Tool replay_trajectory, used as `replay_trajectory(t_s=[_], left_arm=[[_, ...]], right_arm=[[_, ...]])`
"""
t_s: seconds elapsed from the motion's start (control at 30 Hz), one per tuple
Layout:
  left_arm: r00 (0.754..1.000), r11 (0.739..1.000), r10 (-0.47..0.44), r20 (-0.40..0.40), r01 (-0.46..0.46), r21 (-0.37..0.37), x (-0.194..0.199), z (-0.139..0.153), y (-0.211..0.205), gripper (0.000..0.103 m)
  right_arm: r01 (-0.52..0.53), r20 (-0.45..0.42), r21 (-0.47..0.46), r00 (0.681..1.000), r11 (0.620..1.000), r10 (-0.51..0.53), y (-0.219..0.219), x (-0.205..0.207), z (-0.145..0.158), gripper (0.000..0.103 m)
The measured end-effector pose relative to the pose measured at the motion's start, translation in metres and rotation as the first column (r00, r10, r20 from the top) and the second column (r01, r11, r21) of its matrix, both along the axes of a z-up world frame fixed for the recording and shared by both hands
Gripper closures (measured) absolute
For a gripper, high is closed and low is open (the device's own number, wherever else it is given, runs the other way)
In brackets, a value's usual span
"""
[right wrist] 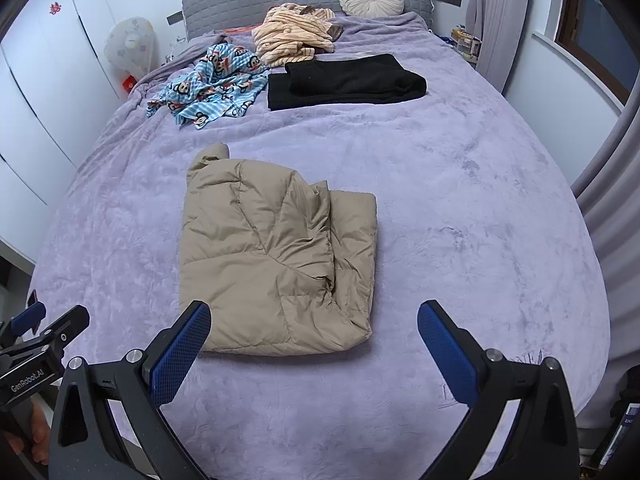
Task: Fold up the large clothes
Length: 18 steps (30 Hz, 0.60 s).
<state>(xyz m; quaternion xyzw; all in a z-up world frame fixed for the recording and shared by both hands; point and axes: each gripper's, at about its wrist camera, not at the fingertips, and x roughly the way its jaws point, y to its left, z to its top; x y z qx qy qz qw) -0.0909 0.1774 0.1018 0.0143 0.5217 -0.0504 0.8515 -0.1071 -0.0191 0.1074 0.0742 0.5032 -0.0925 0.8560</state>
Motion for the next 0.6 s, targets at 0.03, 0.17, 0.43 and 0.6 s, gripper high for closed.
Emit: replay_trajectory(t_s=[0.03, 0.17, 0.43, 0.6], left_arm=[[1.0, 1.0, 0.001, 0.0, -0.001, -0.001, -0.0002, -0.0001, -0.0001, 0.0], [1.0, 1.0, 0.002, -0.001, -0.002, 0.0, -0.0003, -0.0002, -0.0004, 0.0], [1.0, 1.0, 0.0, -0.001, 0.0, 0.0, 0.0009, -0.0002, -0.0003, 0.0], [1.0, 1.0, 0.002, -0.001, -0.002, 0.0, 0.0012, -0.0004, 0.0006, 0.0]], right_arm=[[0.0, 0.0, -0.001, 1.0, 1.0, 0.0, -0.0002, 0.0001, 0.0, 0.0], [-0.001, 0.0, -0.002, 1.0, 1.0, 0.001, -0.0002, 0.0002, 0.0001, 0.0], [0.002, 0.0, -0.002, 1.0, 1.0, -0.002, 0.0015, 0.0, -0.0001, 0.0], [0.003, -0.001, -0.001, 1.0, 1.0, -0.003, 0.0024, 0.0, -0.0003, 0.0]])
